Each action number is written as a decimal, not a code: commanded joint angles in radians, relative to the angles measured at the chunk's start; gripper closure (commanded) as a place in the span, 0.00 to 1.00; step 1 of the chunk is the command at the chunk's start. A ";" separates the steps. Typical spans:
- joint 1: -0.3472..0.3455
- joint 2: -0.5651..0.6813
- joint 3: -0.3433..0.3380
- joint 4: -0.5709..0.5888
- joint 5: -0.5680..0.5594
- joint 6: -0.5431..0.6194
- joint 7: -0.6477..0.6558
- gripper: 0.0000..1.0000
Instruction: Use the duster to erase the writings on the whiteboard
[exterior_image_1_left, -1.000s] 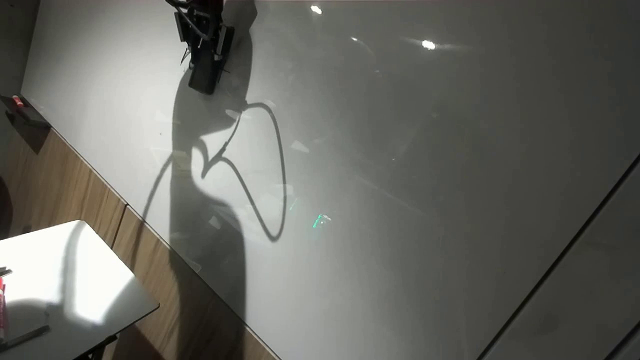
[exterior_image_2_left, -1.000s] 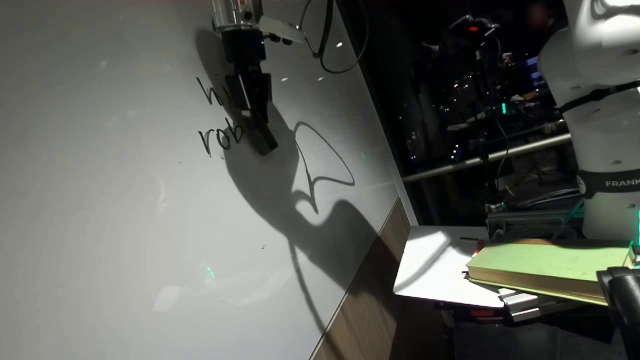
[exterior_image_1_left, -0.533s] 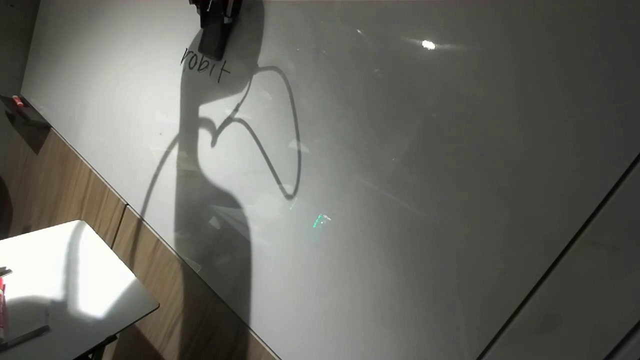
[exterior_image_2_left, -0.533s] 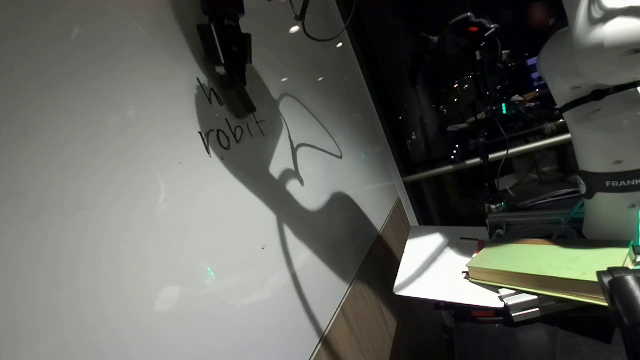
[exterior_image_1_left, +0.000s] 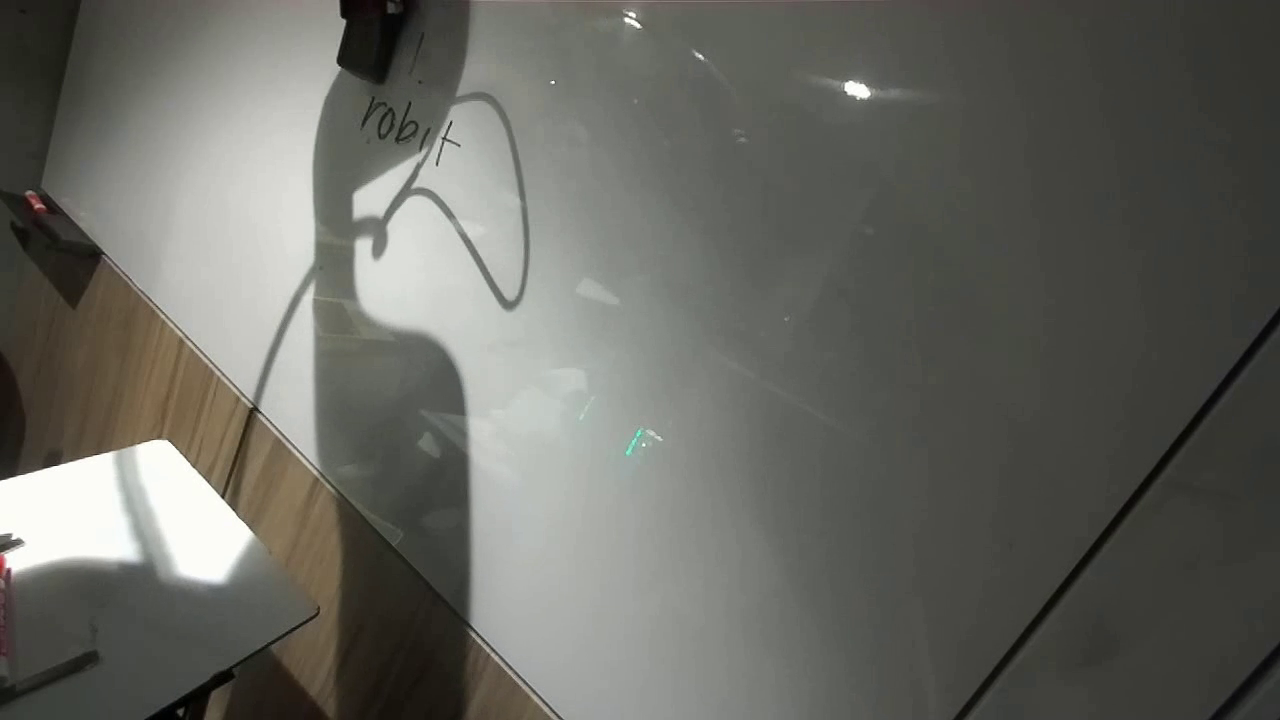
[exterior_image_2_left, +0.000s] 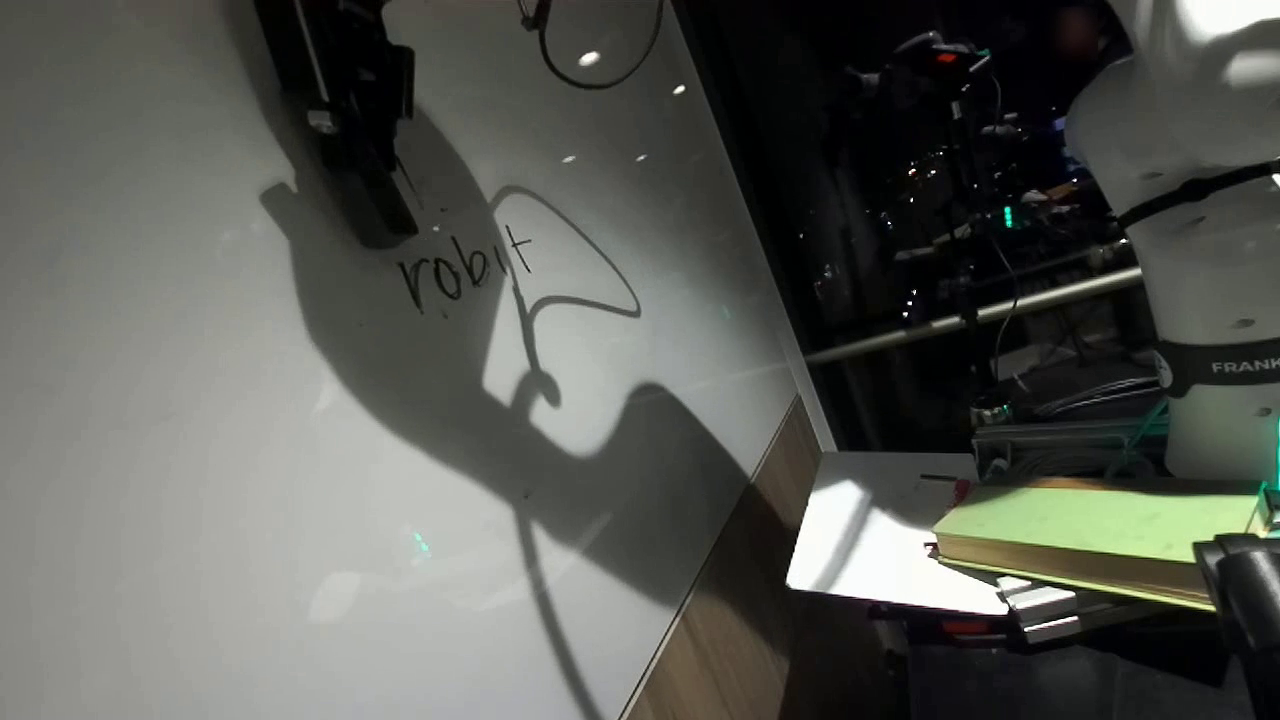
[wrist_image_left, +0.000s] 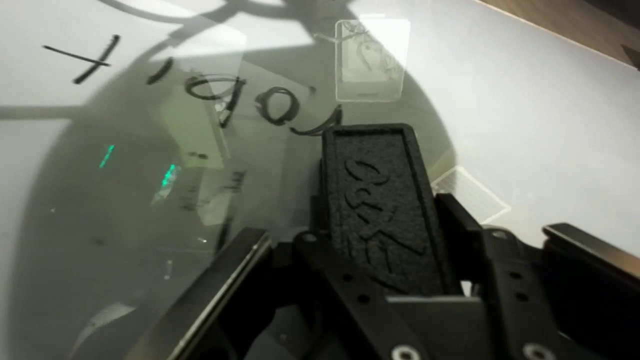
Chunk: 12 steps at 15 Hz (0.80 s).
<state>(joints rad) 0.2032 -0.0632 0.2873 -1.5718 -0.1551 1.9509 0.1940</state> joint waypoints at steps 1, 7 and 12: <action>0.034 0.064 0.011 0.030 -0.034 0.031 0.029 0.70; 0.008 0.077 -0.041 0.011 -0.062 0.034 -0.022 0.70; -0.037 0.062 -0.105 0.017 -0.077 -0.023 -0.084 0.70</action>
<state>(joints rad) 0.2215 -0.0189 0.2420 -1.5816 -0.1769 1.8929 0.1779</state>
